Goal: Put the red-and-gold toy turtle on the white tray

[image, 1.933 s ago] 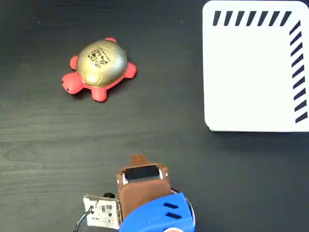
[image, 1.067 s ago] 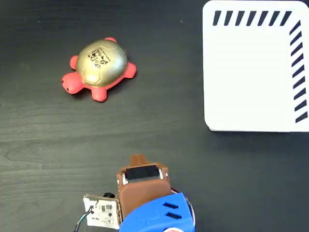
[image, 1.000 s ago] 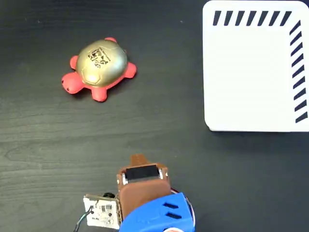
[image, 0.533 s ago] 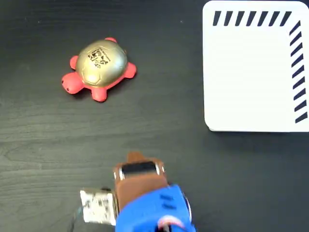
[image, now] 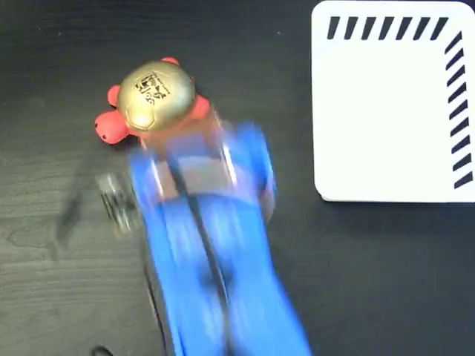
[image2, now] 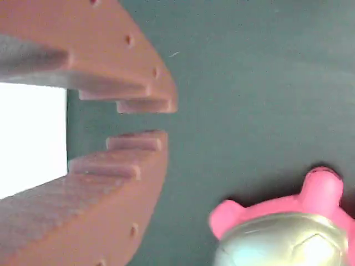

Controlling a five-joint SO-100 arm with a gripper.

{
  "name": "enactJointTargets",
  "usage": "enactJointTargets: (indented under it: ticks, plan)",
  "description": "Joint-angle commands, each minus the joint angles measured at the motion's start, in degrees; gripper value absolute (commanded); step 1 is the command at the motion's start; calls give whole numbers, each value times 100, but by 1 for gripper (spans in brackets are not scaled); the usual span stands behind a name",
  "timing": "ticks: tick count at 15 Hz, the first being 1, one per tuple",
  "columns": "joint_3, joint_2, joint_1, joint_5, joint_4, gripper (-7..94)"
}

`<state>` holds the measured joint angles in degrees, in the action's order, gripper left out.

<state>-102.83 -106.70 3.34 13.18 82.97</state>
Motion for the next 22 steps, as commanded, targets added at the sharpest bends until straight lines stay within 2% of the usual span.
enactJointTargets:
  ticks: [1, 6, 13, 15, 16, 17, 19, 22]
  plan:
    - [2391, 1125, 53, 501, 554, 0]
    - [4017, 2549, 483, 782, 729, 0]
    - [4702, 3647, 712, 932, 729, 1]
    - [4975, 3779, 659, 932, 853, 17]
    - [5106, 3841, 606, 1011, 993, 33]
    - [5159, 3876, 536, 1090, 1046, 43]
    - [5159, 3946, 352, 1318, 1134, 53]
    - [4948, 3937, 62, 1811, 1187, 58]
